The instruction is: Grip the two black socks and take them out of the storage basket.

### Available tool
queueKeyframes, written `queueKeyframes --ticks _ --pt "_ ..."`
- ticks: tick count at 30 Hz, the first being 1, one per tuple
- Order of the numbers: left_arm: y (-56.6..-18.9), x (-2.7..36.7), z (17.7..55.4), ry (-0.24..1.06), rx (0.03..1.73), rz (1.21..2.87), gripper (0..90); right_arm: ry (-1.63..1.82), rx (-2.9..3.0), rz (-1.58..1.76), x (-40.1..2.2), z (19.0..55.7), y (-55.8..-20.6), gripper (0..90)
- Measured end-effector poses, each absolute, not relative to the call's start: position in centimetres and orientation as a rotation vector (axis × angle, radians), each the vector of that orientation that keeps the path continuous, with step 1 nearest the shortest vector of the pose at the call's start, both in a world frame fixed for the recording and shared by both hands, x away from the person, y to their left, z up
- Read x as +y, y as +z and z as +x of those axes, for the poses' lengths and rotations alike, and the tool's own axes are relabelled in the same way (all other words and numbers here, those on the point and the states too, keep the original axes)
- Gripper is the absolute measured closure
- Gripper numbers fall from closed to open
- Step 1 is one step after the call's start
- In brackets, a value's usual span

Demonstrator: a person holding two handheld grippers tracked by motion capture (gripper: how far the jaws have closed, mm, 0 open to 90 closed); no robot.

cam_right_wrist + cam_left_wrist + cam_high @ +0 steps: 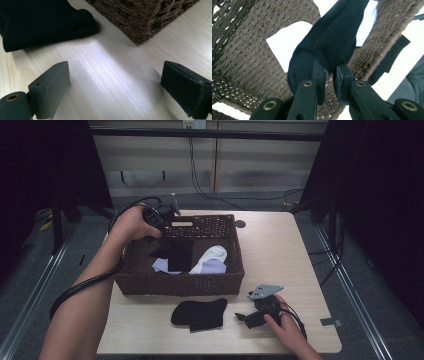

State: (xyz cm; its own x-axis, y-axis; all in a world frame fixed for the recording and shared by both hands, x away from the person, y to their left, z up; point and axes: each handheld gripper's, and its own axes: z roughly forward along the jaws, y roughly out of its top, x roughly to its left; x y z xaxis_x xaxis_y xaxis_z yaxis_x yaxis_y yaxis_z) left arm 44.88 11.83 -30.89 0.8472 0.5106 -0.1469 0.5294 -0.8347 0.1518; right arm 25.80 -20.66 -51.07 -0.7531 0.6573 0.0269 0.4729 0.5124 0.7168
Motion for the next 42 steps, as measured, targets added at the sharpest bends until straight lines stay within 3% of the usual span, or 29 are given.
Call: queueKeyframes --ticks 31,42 --pt "-22.3 9.2 41.3 -0.190 0.582 2.886 80.6 1.071 2.511 0.957 -20.7 25.8 -51.1 8.1" --pt "-22.4 7.0 38.4 -0.220 0.451 2.930 80.6 1.071 2.511 0.957 -20.7 25.8 -51.1 8.1"
